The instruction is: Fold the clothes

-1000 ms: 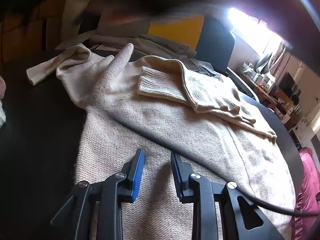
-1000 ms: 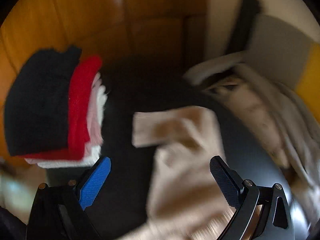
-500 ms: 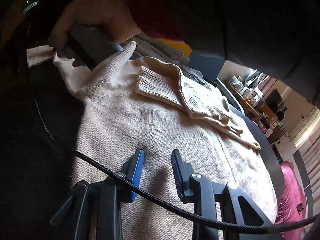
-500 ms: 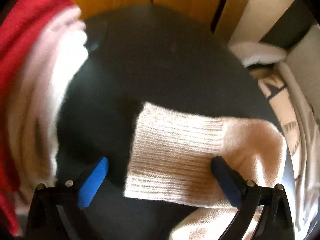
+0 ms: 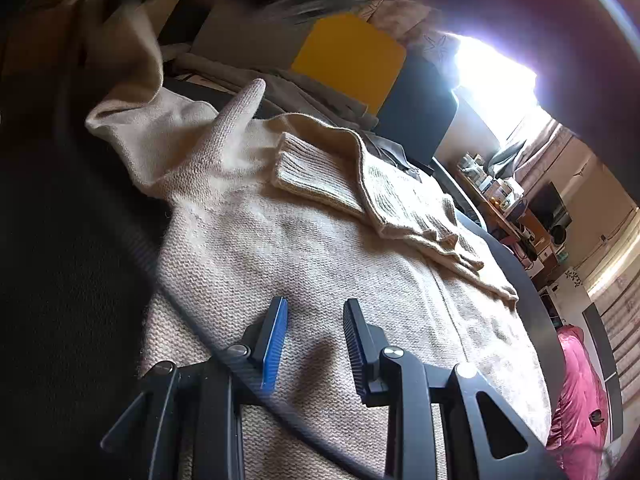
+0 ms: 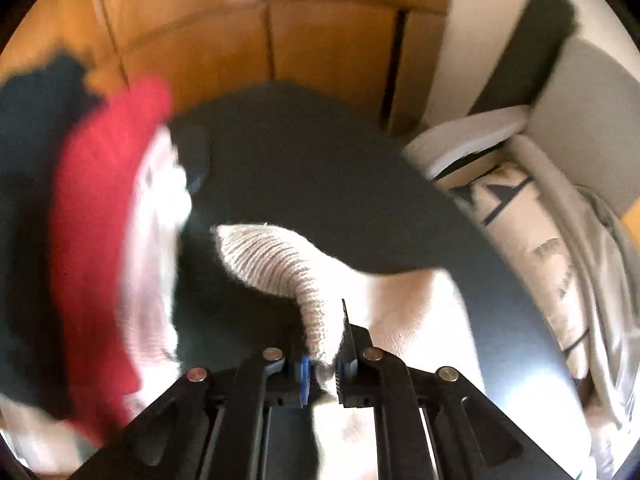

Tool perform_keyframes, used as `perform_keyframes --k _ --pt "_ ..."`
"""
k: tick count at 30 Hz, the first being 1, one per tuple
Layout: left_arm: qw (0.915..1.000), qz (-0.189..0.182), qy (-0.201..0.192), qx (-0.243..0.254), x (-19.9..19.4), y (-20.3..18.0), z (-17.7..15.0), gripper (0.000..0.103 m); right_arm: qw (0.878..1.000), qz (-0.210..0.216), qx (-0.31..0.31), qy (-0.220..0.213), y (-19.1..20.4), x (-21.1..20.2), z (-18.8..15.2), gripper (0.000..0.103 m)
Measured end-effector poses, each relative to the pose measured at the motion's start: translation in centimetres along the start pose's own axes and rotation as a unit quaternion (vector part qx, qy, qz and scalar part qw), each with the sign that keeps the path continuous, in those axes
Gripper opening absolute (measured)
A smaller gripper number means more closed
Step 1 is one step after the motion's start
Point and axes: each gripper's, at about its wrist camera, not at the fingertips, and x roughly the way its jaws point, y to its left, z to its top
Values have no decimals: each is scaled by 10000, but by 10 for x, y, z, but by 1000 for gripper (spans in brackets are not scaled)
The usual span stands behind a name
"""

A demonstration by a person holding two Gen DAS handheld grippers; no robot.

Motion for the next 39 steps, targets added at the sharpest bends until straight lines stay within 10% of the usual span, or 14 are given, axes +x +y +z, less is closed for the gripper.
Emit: perform_keyframes --k 10,27,39 --pt "9990 -269 113 -334 -3 10 4 29 9739 -164 1779 -1402 -102 -168 -78 10" --pt "9886 7 193 -1493 64 34 96 35 9051 426 3194 -2773 -200 -281 -228 10" --pt "9891 -230 140 -1448 49 31 76 36 8566 76 4747 -2018 -252 -233 -423 12"
